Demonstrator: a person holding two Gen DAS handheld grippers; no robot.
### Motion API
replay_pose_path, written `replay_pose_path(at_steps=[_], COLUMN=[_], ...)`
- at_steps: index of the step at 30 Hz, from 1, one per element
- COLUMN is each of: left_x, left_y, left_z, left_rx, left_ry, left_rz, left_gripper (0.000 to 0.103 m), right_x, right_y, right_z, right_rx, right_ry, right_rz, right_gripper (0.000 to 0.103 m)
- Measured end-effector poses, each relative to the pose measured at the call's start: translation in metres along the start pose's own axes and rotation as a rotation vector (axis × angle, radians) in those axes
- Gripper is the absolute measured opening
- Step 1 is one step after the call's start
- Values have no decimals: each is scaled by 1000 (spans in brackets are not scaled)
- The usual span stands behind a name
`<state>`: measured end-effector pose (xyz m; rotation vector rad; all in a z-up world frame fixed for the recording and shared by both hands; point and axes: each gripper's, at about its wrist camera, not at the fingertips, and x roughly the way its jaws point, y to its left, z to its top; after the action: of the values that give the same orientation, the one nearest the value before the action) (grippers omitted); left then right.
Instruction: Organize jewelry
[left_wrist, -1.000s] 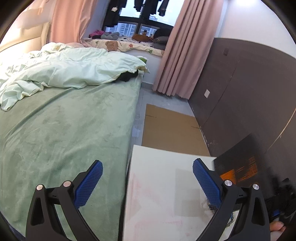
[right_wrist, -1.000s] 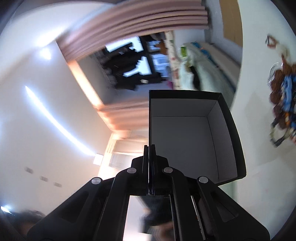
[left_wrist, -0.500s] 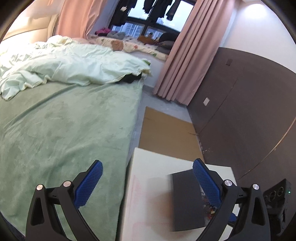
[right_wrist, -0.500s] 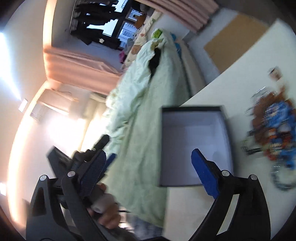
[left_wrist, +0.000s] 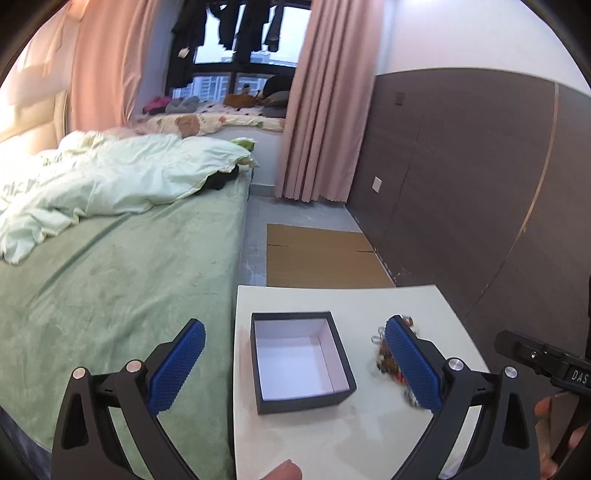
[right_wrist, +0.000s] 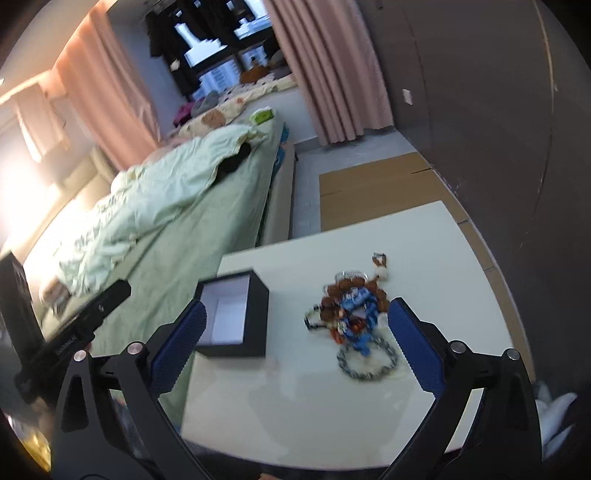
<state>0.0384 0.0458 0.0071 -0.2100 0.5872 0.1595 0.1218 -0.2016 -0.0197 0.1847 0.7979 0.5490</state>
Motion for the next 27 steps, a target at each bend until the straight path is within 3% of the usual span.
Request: replay_pose_path(at_steps=[8,15,27], left_x=[-14,-15,-19], left_y=[-27,-42,-46], left_z=[-20,-34,-40], left_rx=[64,100,119], left_ry=[23,56,48], left_rz=[-40,-94,-99], left_gripper=[95,95,95], right_x=[-19,-28,-32], right_y=[-22,-12,-10], right_z=[-31,-34,-39], right_rx=[-9,-98,-137], right_ry=[22,35,33], right_rz=[-55,-91,-121], right_gripper=[98,98,98])
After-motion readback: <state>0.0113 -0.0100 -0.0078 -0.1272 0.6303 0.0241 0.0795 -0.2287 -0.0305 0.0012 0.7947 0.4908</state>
